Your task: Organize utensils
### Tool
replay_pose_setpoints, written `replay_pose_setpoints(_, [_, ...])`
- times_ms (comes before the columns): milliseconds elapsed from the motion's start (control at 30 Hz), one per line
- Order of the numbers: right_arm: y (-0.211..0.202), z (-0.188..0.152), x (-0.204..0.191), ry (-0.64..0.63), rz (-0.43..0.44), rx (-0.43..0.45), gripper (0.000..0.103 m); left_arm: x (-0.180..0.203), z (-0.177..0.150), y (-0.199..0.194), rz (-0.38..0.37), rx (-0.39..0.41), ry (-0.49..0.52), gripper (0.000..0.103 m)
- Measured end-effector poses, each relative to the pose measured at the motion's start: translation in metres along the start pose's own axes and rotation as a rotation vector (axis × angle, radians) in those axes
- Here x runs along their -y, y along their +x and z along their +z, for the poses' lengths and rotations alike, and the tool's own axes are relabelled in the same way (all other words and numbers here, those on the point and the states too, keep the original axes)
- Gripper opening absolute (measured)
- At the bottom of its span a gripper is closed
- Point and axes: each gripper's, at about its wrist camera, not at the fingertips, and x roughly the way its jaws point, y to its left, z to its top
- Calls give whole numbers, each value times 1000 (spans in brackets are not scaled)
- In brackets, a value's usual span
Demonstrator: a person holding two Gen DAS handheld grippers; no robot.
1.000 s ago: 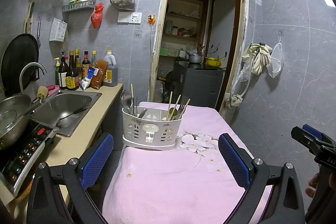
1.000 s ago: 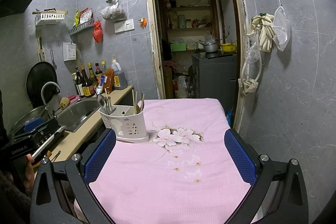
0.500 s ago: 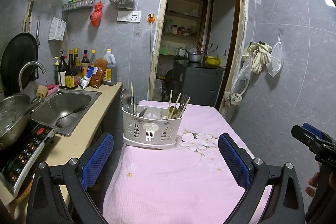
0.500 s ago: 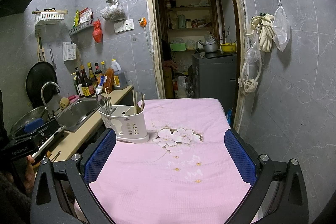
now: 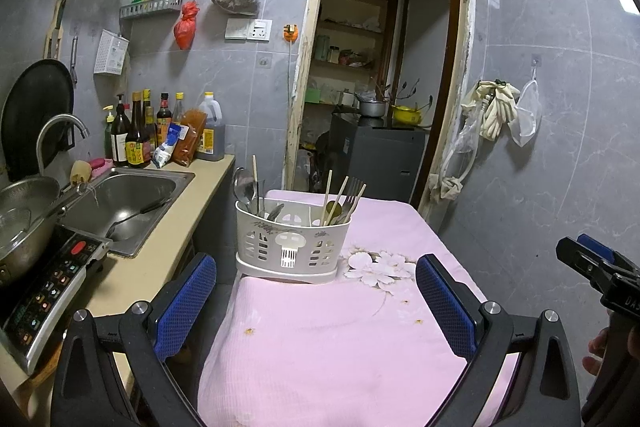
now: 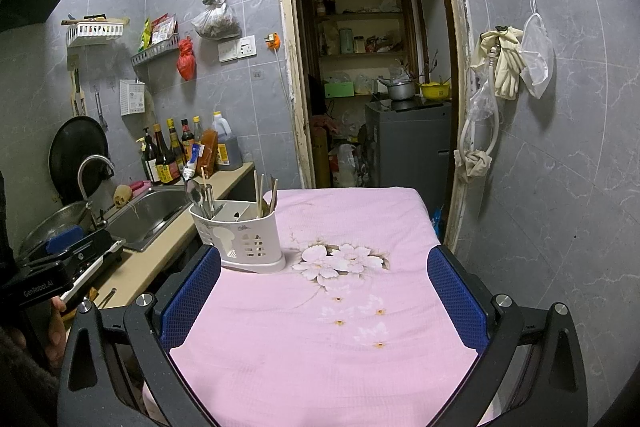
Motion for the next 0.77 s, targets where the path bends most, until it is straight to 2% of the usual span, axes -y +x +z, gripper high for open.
replay_pose_setpoints(767, [3, 0, -4, -1, 2, -8, 101, 2, -2, 4, 31, -18, 45, 101])
